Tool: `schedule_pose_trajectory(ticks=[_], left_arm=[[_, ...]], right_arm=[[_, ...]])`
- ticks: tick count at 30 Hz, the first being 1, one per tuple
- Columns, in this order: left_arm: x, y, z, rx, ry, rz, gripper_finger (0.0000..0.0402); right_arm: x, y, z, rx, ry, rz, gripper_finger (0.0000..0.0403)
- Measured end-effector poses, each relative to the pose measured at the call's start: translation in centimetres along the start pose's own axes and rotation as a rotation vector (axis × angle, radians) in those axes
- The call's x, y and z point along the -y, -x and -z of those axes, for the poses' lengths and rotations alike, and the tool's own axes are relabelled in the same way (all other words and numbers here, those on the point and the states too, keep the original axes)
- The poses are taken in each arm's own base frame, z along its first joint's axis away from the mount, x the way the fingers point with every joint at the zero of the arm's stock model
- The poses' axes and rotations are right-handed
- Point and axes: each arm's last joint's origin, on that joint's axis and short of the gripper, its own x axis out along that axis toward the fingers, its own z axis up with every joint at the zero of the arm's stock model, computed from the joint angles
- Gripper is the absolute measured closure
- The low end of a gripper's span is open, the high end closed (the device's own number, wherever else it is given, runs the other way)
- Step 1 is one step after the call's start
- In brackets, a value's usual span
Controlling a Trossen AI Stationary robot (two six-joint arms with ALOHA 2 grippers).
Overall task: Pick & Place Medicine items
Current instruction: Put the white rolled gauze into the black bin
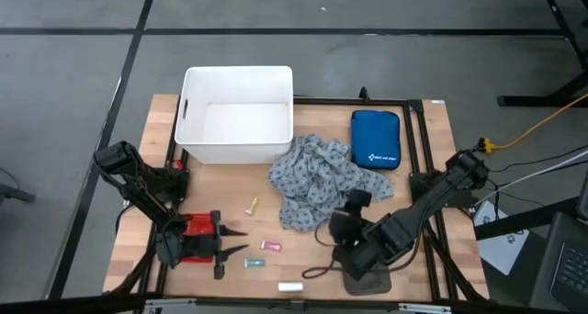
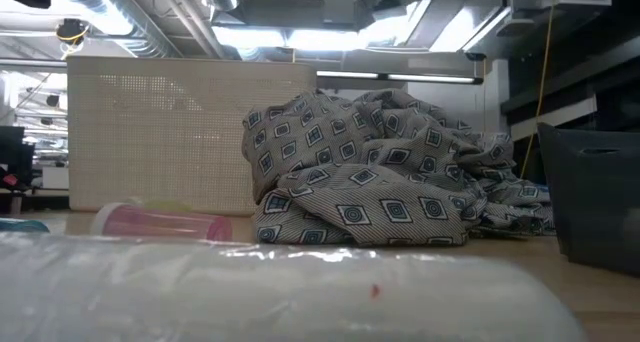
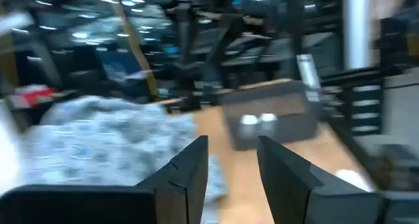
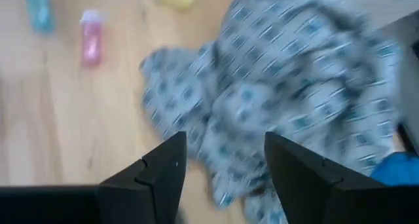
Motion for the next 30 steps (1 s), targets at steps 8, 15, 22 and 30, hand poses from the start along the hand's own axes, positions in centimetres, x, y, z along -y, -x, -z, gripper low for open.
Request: schedule_pose_trajectory(ticks=[8,15,22,30], left_arm=[[-0.1,0.7,0.0,-0.022,0.028,-0.117,0.0272],[0.5,0.8,0.0,0.004,0.081,0.074,0.0272],[0.6,0.8,0.1,0.0,0.132,0.096,0.0272],[0.9,0.8,0.2,-0.008,0.185,0.198,0.0272]], right_arm=[[0.6,-1.3,-1.8,0.038,-0.106,-0.031,0.0198],[-0.2,-2.6,-3.9,0.034,-0.185,-0.272,0.0198],[-3.4,-5.5,-5.1,0.015,-0.143,-0.551,0.0198],[-6.7,-9.3,-4.5,-0.067,-0.101,-0.727,0.0198]])
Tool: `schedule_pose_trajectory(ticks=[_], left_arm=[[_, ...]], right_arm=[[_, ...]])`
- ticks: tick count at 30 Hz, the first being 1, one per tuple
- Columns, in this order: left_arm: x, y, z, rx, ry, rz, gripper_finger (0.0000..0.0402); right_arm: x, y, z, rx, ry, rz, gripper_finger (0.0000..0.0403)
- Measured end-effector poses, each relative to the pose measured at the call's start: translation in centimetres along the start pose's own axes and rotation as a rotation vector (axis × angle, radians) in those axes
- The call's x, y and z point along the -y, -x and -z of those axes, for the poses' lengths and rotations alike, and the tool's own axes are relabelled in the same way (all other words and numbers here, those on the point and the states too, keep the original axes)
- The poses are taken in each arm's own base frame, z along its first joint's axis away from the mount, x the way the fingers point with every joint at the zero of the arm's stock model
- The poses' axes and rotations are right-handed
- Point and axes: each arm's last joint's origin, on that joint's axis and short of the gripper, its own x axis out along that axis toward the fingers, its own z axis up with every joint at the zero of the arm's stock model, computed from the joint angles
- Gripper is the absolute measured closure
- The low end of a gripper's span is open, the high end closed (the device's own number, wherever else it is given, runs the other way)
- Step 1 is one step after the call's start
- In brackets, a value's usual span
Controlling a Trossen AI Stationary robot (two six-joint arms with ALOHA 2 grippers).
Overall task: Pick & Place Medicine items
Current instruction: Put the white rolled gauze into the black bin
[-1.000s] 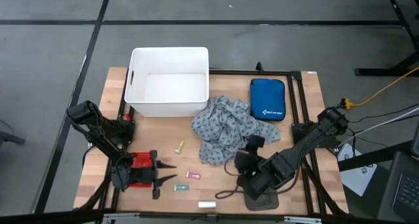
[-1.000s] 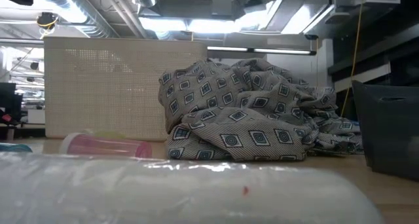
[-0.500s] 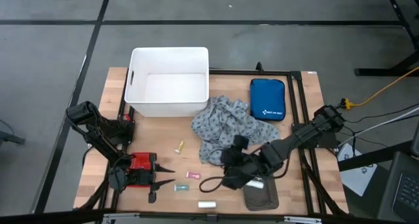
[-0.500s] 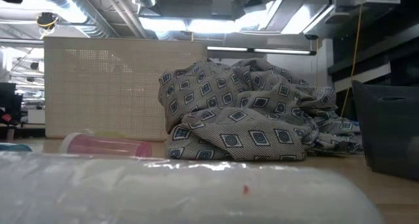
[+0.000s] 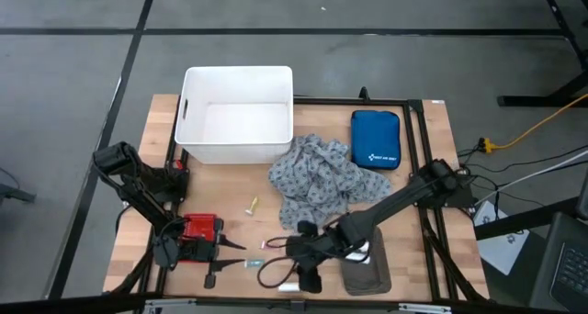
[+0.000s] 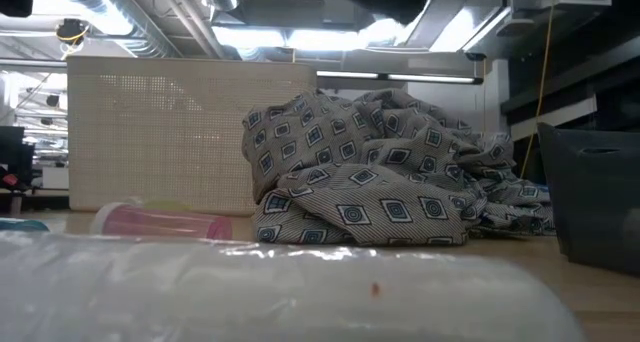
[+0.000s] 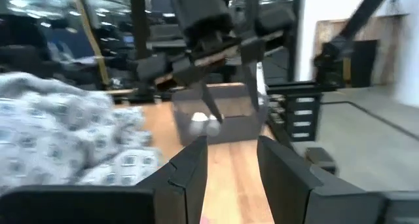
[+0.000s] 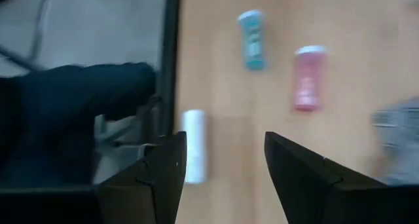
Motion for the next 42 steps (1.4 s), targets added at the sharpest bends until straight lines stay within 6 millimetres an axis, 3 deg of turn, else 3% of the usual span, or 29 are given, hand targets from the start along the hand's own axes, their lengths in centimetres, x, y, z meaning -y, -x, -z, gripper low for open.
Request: schedule_pose_trajectory(ticks=[5,15,20,30,35,42], left_arm=[[0.0,-0.1,0.3,-0.022,0.018,0.011,0.0272],[-0.1,-0.1,0.4,-0.024,0.025,0.004,0.0272],[-0.1,-0.1,0.5,-0.033,0.026,-0.006,0.0272],[-0.2,-0.1,0.6,-0.038,0.024,-0.015,0.0272],[-0.2,-0.1,0.7,-0.044,0.02,-0.021,0.0272],[-0.2,-0.1,0.8,-0.047,0.024,-0.027,0.0272]], right_arm=[[-0.2,-2.5,0.1,-0.003,-0.004,-0.105,0.0198],[0.9,-7.0,2.2,-0.116,-0.064,-0.094,0.0198],[0.7,-9.0,2.5,-0.112,-0.085,-0.207,0.0198],[0.6,-9.6,2.8,-0.122,-0.107,-0.211,0.0198],[1.3,-11.2,3.8,-0.166,-0.127,-0.193,0.0198],[1.3,-11.7,4.0,-0.177,-0.132,-0.208,0.0206]])
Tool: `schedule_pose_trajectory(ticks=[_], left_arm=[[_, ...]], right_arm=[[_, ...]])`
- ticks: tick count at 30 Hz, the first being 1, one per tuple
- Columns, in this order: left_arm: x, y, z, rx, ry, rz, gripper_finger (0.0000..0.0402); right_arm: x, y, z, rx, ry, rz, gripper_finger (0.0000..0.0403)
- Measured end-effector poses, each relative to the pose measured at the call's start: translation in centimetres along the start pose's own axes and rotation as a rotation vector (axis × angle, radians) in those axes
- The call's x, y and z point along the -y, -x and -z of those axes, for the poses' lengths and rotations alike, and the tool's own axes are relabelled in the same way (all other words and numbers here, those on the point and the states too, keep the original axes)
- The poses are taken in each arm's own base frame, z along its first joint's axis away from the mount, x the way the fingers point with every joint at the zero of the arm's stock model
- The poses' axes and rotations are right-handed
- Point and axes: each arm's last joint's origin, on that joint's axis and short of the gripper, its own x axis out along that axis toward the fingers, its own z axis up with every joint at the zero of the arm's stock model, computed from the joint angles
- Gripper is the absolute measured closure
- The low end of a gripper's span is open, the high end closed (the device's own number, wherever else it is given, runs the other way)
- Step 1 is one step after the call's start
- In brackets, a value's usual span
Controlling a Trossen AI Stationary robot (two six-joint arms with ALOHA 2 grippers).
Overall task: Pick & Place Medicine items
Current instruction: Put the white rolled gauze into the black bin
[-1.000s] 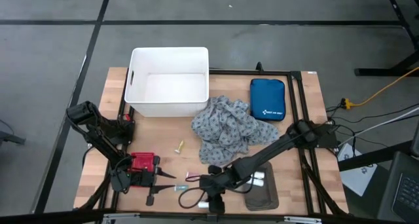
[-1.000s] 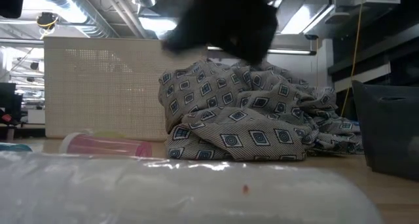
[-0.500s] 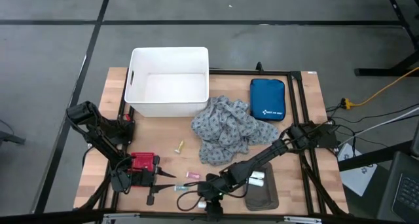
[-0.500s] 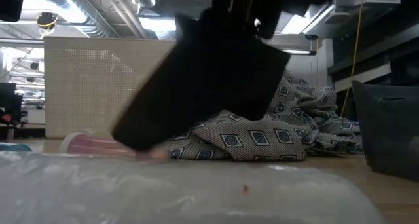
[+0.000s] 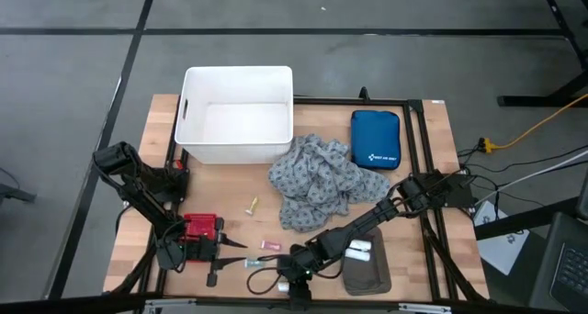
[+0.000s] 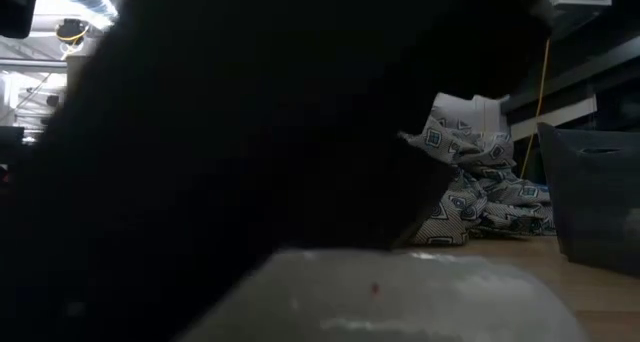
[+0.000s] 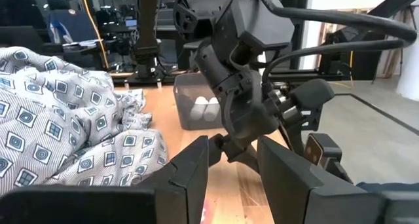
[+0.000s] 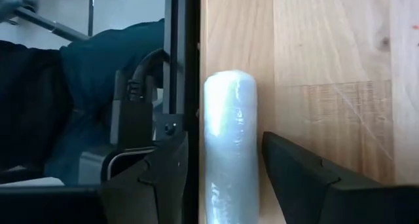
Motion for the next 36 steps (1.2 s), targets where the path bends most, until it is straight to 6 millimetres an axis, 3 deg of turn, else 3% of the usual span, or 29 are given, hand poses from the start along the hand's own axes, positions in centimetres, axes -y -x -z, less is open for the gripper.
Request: schedule_pose_trajectory(ticks=[11,17,20,29,36], left_arm=[[0.0,0.0,0.0,-0.001,0.012,-0.002,0.0272],[0.0,0.0,0.0,-0.001,0.02,-0.003,0.0272],[0.0,0.0,0.0,-0.001,0.024,-0.003,0.0272],[0.0,0.0,0.0,-0.001,0.026,-0.003,0.0272],[0.0,0.0,0.0,-0.001,0.032,-0.003,0.0272]], right_arm=[[0.3,0.0,-0.1,0.006,0.024,0.015,0.0371],[0.2,0.4,-0.9,-0.024,0.018,-0.01,0.0371],[-0.8,1.5,-1.9,-0.051,0.056,0.001,0.0355],[-3.8,7.6,-3.7,-0.183,0.15,0.307,0.0364],[-5.4,12.2,-2.4,-0.33,0.099,0.557,0.0357]])
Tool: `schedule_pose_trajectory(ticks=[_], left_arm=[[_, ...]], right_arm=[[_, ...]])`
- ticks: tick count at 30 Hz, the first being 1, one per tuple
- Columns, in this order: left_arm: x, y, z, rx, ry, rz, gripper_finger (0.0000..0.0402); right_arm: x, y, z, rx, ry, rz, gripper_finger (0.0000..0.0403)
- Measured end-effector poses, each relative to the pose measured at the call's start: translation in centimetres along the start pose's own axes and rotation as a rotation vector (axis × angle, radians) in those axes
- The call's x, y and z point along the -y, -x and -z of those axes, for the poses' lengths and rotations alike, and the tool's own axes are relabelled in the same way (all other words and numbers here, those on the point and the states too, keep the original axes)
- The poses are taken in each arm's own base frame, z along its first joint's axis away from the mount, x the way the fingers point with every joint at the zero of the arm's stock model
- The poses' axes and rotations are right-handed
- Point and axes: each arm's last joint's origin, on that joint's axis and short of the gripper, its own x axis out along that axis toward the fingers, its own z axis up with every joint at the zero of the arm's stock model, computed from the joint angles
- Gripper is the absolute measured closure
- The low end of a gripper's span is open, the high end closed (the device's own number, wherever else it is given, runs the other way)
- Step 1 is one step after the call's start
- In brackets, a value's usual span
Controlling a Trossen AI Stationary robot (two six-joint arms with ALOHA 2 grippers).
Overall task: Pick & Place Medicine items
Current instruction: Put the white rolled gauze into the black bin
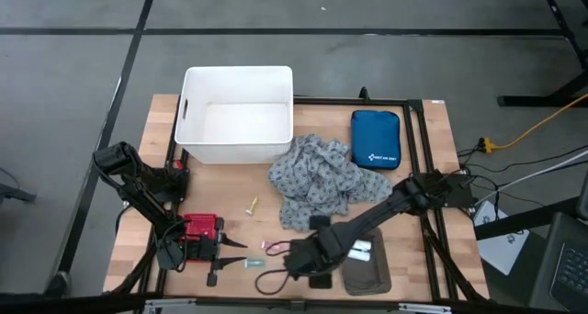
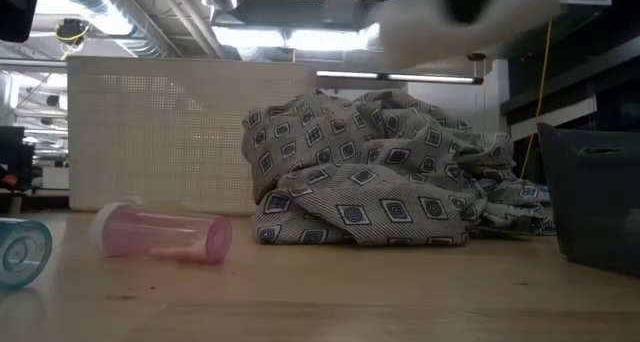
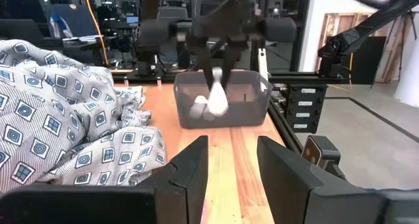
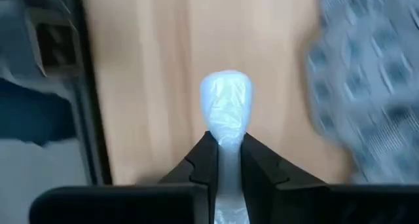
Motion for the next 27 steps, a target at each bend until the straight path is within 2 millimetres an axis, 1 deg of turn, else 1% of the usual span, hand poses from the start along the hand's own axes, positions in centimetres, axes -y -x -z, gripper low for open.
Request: schedule_pose_trajectory(ticks=[2,8,19,27], left_arm=[[0.0,0.0,0.0,0.0,0.0,0.0,0.0272],[0.0,0.0,0.0,-0.002,-0.002,0.003,0.0272],[0.0,0.0,0.2,-0.011,0.003,0.001,0.0272],[0.0,0.0,0.2,-0.011,0.016,0.002,0.0272]], right_arm=[[0.0,0.8,1.1,-0.064,-0.027,0.058,0.0356],[-1.6,2.1,2.5,-0.025,-0.052,0.049,0.0355],[-4.6,2.3,4.9,0.004,-0.041,0.077,0.0355],[-6.0,2.4,6.1,0.023,-0.04,0.092,0.0355]])
